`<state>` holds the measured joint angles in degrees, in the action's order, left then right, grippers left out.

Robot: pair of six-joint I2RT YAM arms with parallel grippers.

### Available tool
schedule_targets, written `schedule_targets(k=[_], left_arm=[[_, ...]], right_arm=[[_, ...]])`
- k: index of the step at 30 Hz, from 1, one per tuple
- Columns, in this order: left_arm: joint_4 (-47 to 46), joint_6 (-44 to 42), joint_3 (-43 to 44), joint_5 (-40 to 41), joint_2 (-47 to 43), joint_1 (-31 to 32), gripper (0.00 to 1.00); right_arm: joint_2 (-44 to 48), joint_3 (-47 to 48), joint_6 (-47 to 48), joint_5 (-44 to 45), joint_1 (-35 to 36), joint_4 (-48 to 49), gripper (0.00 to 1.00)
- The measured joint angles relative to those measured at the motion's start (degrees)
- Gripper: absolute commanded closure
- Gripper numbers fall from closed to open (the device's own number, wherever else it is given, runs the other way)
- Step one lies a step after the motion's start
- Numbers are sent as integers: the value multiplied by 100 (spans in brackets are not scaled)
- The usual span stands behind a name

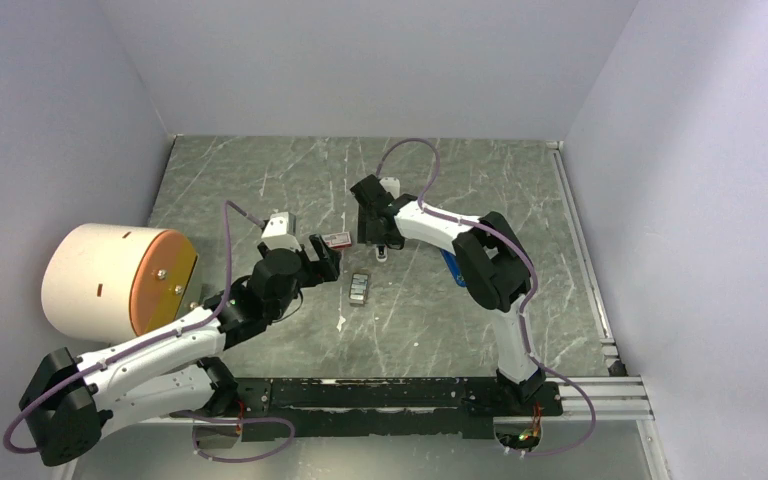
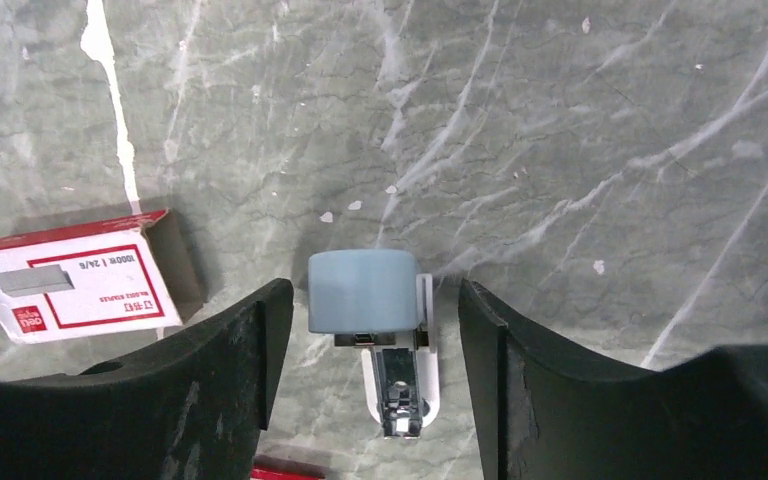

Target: Load the staples into the stapler

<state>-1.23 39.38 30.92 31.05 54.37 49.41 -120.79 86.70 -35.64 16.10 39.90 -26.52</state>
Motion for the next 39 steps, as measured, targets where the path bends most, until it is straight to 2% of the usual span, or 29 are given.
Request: schedule_targets(k=[6,11,15,18,26,32,39], left_arm=[[-24,7,0,-164,153,-44,4],[2,-20,105,-433,527,-68,3],[-87,-98,214,-632,763,-83,3],[-264,-254,293,-876,1036,-85,4],[-415,-603,859,-1875,1947,-98,7],[-428,-713,866,-2566,2033,-101,7],[-518,-774,848,-2855,1954,-101,7]], right_arm=[[225,-120,81,0,-52,-103,32],[1180,-564,140,17,-417,-81,33],[2116,-1080,260,291,-1110,70,21],[2457,-1497,487,531,-1615,205,16],[2000,-1794,1185,-111,-1937,-42,14],[1993,-1871,1517,-424,-1939,-109,17],[1698,-2190,1716,-562,-1941,-98,23]])
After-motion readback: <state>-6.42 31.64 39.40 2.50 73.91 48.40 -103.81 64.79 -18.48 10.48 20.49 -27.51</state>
